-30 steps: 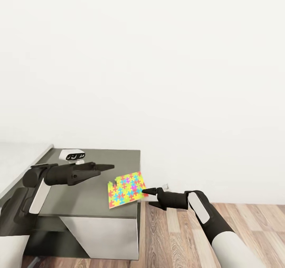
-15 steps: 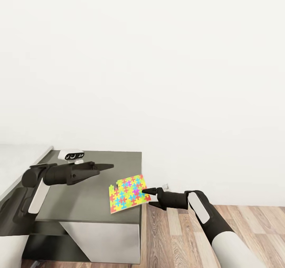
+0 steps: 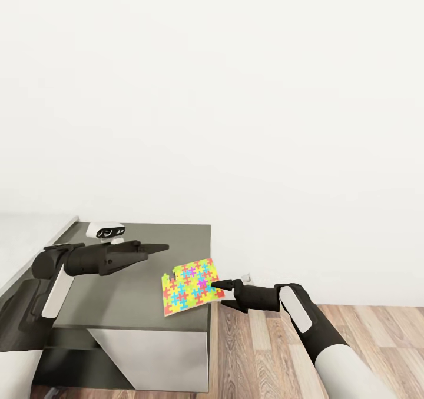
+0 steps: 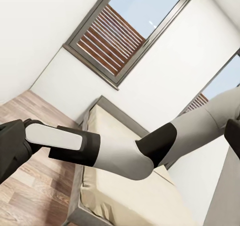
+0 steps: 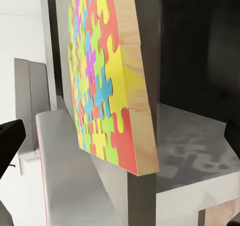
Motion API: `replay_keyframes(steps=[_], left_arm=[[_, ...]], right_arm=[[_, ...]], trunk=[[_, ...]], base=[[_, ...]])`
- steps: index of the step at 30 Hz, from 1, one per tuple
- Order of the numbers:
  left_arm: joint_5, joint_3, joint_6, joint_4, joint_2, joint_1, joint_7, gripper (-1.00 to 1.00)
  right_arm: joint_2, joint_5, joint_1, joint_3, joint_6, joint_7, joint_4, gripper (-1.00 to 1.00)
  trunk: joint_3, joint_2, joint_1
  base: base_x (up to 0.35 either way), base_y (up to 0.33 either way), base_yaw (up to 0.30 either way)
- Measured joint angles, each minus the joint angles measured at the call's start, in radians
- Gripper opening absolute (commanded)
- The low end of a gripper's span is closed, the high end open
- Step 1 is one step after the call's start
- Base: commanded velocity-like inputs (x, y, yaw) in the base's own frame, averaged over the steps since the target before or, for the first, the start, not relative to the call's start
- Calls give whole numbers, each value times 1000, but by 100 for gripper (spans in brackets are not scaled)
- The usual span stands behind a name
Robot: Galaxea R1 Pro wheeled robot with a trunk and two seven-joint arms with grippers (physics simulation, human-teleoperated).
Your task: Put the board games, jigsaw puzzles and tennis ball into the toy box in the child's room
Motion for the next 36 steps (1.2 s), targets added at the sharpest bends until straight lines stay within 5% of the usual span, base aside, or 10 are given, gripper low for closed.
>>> replay_keyframes(steps=[27,28,36], left_arm=[[9,1,0,0,5,0,0,100],[9,1,0,0,5,0,0,100],[10,0,0,0,5,0,0,100]], right_arm=[[0,-1,0,0,0,4,-1,100],[-1,-1,0,0,0,4,-1,-100],[-2,-8,0,0,0,10,-2,-100]], trunk=[[0,0,0],[0,0,0],[13,28,-15]], base=[[0,11,0],[0,0,0],[0,0,0]])
